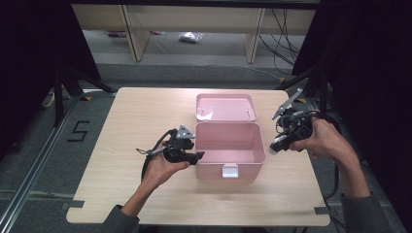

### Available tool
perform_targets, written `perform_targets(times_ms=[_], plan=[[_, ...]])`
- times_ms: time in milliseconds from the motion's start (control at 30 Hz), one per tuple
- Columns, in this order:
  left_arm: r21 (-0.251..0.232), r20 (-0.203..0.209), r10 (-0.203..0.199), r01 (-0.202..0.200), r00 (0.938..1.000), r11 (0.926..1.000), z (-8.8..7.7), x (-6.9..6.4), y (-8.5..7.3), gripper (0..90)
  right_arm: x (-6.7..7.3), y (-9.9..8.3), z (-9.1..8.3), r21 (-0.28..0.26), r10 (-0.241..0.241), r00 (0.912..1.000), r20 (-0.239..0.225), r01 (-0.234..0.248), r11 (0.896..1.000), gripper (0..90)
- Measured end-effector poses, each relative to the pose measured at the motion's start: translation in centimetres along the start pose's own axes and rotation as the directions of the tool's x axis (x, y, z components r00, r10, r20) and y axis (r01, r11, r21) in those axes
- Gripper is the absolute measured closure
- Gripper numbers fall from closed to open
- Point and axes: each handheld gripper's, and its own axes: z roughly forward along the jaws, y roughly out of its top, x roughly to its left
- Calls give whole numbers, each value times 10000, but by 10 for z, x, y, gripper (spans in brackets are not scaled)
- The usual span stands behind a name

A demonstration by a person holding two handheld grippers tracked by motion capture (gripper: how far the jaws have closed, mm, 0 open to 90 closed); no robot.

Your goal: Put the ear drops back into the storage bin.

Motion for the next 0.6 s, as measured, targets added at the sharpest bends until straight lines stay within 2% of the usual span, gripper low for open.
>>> perform_targets(times_ms=[67, 133, 333, 500, 567, 600], plan=[[1, -7, 12, -12, 10000, 10000, 0, 0, 0, 488, 1, 4, -2, -52, 25, 10000, -94, -26, 10000, 604], [0, -9, 7, -7, 10000, 10000, 0, 0, 0, 489, 2, 8, -2, -74, -228, 9997, -83, 227, 9997, 604], [1, -18, 28, -28, 10000, 10000, 0, 0, 0, 489, 11, 22, -2, 4, -527, 9984, -200, 527, 9986, 604], [-2, -25, 36, -36, 10000, 10000, 0, 0, 0, 489, 15, 33, 11, 122, -746, 9968, -282, 750, 9971, 604], [-1, -25, 35, -35, 10000, 10000, 0, 0, 0, 489, 18, 37, 17, 247, -646, 9973, -359, 655, 9975, 604], [-2, -24, 35, -35, 10000, 10000, 0, 0, 0, 489, 18, 39, 19, 252, -783, 9963, -346, 792, 9965, 604]])
